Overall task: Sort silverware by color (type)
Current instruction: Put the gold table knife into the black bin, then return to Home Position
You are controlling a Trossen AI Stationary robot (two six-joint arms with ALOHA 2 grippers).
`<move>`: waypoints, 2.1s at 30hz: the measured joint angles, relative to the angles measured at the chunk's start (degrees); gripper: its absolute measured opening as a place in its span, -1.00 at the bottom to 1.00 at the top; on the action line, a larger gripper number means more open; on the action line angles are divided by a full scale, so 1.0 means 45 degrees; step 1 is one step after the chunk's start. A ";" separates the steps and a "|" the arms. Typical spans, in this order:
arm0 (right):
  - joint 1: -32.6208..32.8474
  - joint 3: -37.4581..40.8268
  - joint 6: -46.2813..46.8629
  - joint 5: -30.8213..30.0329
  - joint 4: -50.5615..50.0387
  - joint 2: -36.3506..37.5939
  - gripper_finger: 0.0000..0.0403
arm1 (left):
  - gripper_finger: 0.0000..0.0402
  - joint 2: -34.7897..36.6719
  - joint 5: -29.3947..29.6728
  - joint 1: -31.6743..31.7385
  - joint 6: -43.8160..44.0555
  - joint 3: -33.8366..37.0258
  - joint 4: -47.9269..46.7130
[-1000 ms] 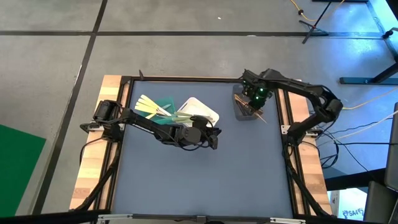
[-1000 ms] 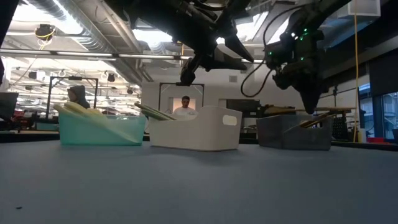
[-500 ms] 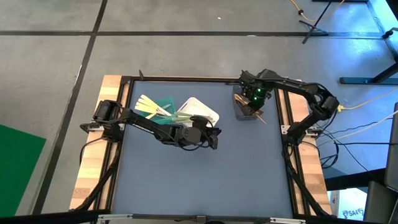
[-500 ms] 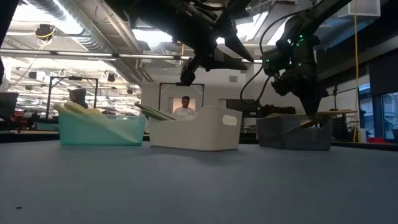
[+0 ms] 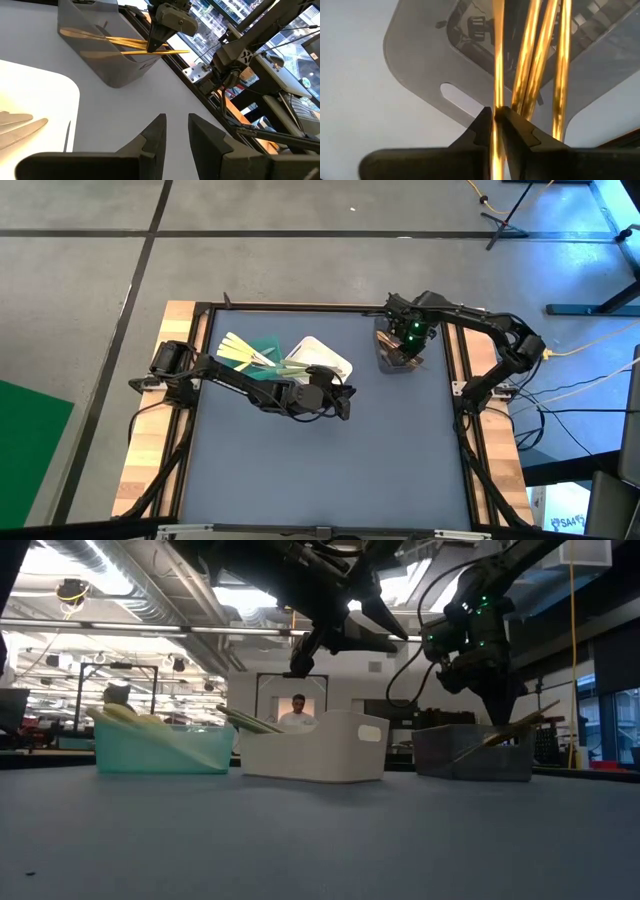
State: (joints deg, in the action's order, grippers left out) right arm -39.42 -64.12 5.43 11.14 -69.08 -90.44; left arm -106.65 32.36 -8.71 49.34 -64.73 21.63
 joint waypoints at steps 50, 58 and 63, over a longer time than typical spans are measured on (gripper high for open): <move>0.0013 -0.4688 -0.0991 -0.1518 -0.0669 0.5324 -0.97 | -0.83 0.8951 -0.0760 0.1226 -0.8765 0.0010 -0.6713; 0.0010 -0.1905 -0.0879 -0.1428 0.1290 0.9288 -0.97 | -0.88 1.1774 -0.0582 0.0692 -0.9491 0.0196 -0.9400; 0.0010 0.0595 -0.0534 -0.1346 0.2285 1.1966 -0.97 | -0.89 1.3406 -0.0282 0.0089 -1.0045 0.2097 -0.8818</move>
State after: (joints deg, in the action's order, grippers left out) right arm -39.38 -61.44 3.03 5.08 -58.79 -36.59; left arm -46.32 31.09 -8.31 4.14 -55.29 -18.05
